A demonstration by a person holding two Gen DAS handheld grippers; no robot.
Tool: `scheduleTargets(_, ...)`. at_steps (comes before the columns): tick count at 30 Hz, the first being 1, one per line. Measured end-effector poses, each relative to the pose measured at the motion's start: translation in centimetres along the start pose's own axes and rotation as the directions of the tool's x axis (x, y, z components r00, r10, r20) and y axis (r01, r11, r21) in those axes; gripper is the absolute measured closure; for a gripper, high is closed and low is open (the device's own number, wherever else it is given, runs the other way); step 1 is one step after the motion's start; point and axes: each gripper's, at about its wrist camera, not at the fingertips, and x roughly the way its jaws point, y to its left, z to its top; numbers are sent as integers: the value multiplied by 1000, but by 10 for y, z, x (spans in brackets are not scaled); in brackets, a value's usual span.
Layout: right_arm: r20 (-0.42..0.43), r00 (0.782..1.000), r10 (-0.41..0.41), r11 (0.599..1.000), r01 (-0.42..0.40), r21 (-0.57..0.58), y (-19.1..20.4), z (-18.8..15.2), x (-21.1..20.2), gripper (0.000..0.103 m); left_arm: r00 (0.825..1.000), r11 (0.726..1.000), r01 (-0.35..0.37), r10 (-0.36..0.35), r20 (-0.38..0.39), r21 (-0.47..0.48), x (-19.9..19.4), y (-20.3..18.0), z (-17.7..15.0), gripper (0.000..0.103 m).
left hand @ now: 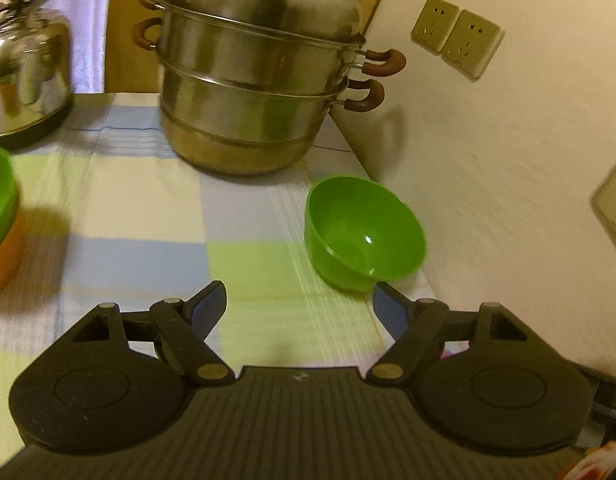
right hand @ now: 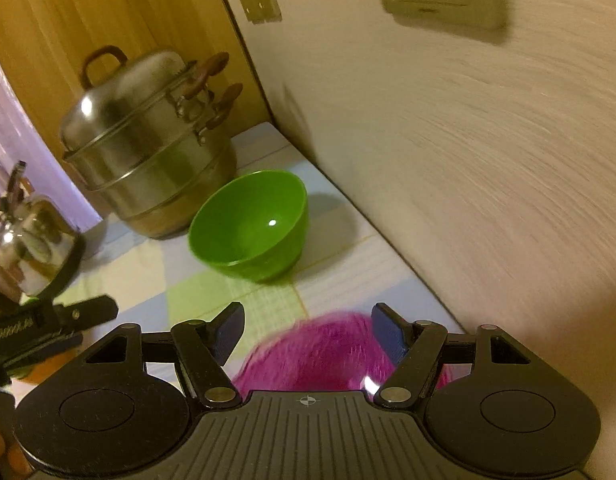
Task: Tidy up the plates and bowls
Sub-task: 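Close both grippers on the rim of the small green bowl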
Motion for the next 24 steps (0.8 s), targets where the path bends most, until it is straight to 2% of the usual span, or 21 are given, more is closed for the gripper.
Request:
scheduleTargets(4,-1,1000,0,1000,0,-17,5,14,34,33,1000,1000,18,-18,-12,12,38,-4,15,33)
scheduleTargets(9,-1,1000,7,1000,-7,18,5,33,71,34,999,999,33,-33,-26,22,79,-5,26,37)
scheduleTargets(11,-3,1000,7,1000,-7,25,5,38,84,43,999,999,37,-37,-33,25,94,-4,28,40)
scheduleTargets(17,-14,1000,3,1000,-3,19,1,50,119,57,998,999,41,-40,-48,23,126,2,28,62)
scheduleTargets(20,-32,999,2,1000,-1,22,-2,54,135,60,997,999,51,-50,-61,19,137,5,28,72)
scheduleTargets(24,-57,998,6,1000,-4,29,-5,56,150,71,996,997,71,-70,-64,21,144,6,29,79)
